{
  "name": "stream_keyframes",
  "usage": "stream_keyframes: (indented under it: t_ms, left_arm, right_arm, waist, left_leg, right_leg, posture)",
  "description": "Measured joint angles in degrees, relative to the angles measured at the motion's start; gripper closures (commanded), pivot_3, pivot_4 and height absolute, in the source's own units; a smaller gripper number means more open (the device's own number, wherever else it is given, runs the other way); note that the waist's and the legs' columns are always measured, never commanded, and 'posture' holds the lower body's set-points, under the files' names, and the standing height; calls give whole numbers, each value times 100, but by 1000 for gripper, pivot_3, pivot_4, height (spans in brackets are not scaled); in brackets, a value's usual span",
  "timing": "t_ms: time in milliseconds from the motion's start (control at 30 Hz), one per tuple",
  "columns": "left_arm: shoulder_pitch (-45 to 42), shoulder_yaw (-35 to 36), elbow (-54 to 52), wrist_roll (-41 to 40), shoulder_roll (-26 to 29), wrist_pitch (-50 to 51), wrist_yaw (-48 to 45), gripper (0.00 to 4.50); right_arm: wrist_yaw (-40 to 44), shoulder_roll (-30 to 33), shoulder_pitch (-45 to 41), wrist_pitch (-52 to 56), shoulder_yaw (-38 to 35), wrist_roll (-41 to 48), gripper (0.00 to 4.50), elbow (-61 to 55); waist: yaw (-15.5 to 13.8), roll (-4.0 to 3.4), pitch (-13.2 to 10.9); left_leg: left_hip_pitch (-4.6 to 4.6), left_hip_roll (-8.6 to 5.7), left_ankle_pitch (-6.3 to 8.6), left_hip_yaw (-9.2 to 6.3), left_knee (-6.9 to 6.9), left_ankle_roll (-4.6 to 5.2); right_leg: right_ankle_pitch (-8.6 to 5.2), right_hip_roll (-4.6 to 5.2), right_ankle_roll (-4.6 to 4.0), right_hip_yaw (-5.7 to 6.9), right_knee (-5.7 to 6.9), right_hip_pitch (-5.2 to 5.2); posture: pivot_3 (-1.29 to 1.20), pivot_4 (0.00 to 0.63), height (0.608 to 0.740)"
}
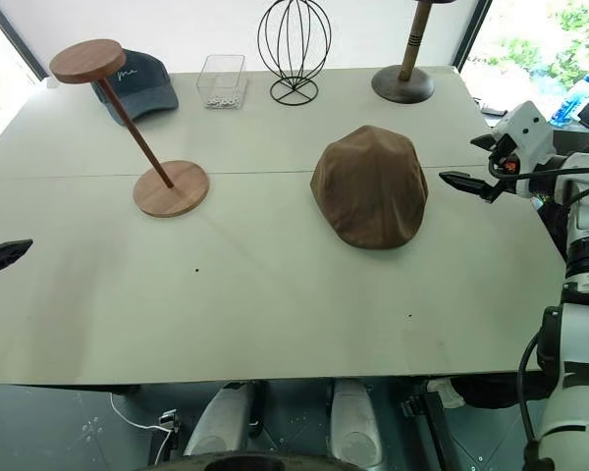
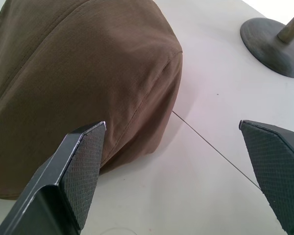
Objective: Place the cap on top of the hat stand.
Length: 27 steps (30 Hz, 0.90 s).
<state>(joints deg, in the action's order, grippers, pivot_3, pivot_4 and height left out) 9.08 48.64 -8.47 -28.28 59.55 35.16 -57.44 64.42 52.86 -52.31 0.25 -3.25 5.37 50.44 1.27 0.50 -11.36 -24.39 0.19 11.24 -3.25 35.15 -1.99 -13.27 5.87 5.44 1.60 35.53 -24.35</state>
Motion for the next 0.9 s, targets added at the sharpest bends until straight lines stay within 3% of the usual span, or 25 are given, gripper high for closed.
stream_keyframes:
  t_ms: [333, 600, 900]
  left_arm:
    - [-307, -119, 183, -3, -2, -75, 20, 0]
    - [-1217, -416, 625, -380, 345, 284, -111, 0]
    - [-3025, -1465, 308, -1588, 694, 1366, -265, 0]
  right_arm:
    - [-127, 3, 0, -123, -14, -13, 38, 147]
    - [-226, 55, -34, -17, -20, -34, 38, 25]
    - [-71, 304, 365, 617, -106, 166, 38, -1994]
  waist:
    - [7, 0, 0]
    - [7, 0, 0]
    - [-31, 2, -2]
  left_leg:
    - [2, 1, -1, 3, 2, -1]
    - [10, 3, -4, 4, 13, -6]
    - [14, 20, -8, 0, 19, -12]
  right_leg:
    - [1, -1, 1, -5, 6, 0]
    - [0, -4, 0, -10, 38, -1]
    - [11, -26, 19, -14, 60, -5]
  posture:
    - [0, 150, 740]
    - [0, 150, 740]
    - [0, 150, 740]
